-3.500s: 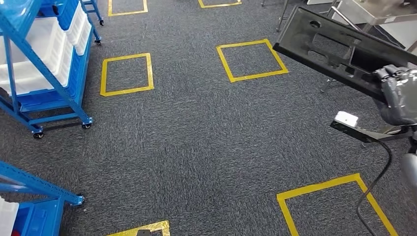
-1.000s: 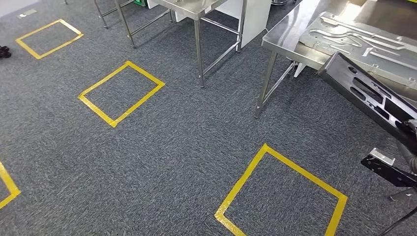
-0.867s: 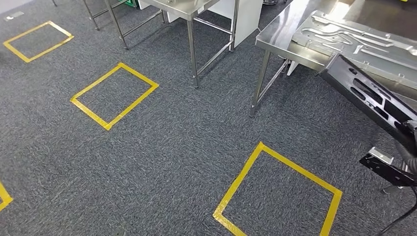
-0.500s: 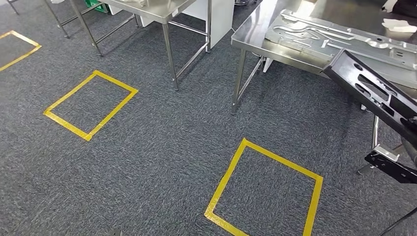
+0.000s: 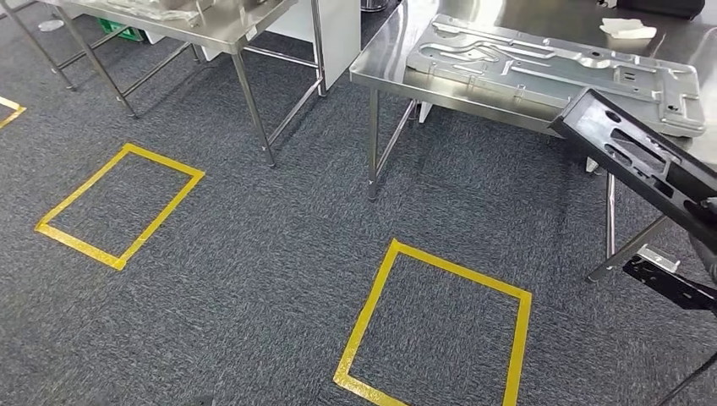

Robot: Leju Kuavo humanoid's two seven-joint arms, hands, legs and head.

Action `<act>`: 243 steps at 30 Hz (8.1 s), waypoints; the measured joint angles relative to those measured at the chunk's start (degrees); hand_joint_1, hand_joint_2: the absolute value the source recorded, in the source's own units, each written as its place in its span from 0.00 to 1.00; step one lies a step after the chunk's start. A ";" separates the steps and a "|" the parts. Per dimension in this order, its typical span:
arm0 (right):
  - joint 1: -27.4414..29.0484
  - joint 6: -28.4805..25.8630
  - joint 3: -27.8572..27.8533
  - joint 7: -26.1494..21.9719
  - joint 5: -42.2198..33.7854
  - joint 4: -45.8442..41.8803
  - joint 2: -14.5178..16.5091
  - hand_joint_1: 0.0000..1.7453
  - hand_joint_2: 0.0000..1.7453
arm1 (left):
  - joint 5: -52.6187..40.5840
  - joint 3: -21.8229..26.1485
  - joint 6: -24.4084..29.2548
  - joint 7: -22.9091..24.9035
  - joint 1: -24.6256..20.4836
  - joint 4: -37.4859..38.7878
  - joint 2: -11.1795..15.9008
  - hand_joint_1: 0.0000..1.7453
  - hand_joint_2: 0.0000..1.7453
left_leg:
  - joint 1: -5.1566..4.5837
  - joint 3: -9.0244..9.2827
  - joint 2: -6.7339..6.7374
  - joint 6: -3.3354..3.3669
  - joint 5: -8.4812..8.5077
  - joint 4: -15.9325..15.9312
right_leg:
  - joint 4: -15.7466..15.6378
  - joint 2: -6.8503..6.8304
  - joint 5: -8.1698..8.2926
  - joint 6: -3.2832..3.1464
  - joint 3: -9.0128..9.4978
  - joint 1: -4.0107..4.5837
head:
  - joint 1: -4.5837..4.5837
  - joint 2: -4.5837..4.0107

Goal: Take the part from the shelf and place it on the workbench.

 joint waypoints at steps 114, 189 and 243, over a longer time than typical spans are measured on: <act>-15.26 3.39 29.38 -10.74 3.25 19.86 9.87 1.00 1.00 | 3.12 -3.27 -1.14 0.23 -0.58 -0.29 0.05 0.00 0.00 | -0.06 1.48 -1.63 -0.52 1.03 -5.26 | 0.16 -0.38 3.10 0.56 -3.11 -0.88 | -0.19 0.01; 25.32 -3.30 -14.84 -18.43 -62.35 -30.82 18.64 0.00 0.00 | 11.46 -4.12 -2.19 -1.82 -0.78 -0.30 0.18 0.00 0.00 | -2.27 10.37 -0.45 3.96 -1.46 -10.24 | 0.42 -0.71 7.40 0.51 -6.40 -0.65 | -0.10 0.02; 36.58 0.33 -26.74 -19.28 -46.76 -31.59 28.88 0.00 0.00 | 12.35 -4.58 -1.45 -1.88 0.01 -0.16 -1.69 0.00 0.00 | 1.64 -2.51 -0.68 -3.63 -1.37 9.06 | -0.78 -4.10 1.26 0.26 0.03 -0.99 | -0.25 0.01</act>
